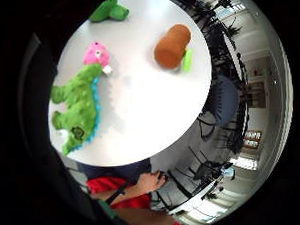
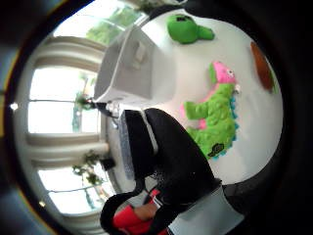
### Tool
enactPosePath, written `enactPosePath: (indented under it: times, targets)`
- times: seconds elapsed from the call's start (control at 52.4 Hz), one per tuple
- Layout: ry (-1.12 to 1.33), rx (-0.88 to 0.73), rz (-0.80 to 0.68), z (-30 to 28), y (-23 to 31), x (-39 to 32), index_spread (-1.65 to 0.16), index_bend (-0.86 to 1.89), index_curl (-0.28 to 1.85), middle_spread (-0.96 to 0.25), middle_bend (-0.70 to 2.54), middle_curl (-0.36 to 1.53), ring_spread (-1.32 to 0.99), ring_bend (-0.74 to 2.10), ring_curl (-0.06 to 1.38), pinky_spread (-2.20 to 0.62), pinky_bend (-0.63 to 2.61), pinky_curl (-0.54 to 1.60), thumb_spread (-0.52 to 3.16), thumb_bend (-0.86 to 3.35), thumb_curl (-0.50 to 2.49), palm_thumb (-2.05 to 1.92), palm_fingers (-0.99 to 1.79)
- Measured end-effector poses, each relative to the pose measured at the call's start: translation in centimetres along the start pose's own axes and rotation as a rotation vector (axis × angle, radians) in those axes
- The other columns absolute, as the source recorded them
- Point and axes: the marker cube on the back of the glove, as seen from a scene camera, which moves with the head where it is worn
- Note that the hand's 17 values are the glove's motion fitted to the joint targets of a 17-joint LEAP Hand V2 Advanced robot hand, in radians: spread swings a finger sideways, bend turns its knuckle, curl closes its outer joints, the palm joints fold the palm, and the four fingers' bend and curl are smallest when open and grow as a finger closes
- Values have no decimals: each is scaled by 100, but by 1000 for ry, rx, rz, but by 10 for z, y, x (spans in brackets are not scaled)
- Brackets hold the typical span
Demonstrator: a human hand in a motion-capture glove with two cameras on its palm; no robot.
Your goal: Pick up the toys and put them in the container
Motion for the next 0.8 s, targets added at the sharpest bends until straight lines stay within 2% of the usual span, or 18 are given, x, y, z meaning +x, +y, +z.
enactPosePath:
  times: [0.134, 0.305, 0.515, 0.687, 0.802]
  targets:
    - [2, 8, -5, 2, -1, 0, -26, 17, 8, -11, 18, 8, -13, 20, 5, -1, 52, 16, 78, -8, 1, -11, 1]
    - [-5, 4, -21, 2, 1, 1, -33, 18, 14, -14, 18, 14, -17, 21, 9, -1, 56, 21, 103, -8, 3, -12, -2]
    - [-77, -34, -20, 10, 5, -1, -35, 16, 18, -15, 17, 18, -18, 20, 14, 1, 66, 26, 112, -8, 6, -12, -3]
    - [-78, -55, -18, 40, 8, -6, -37, 13, 19, -14, 14, 19, -16, 19, 16, 4, 89, 34, 108, -7, 9, -10, -7]
    - [-74, -126, -22, 70, 7, -3, -37, 10, 18, -11, 11, 19, -12, 19, 18, 6, 109, 39, 106, -5, 12, -6, -12]
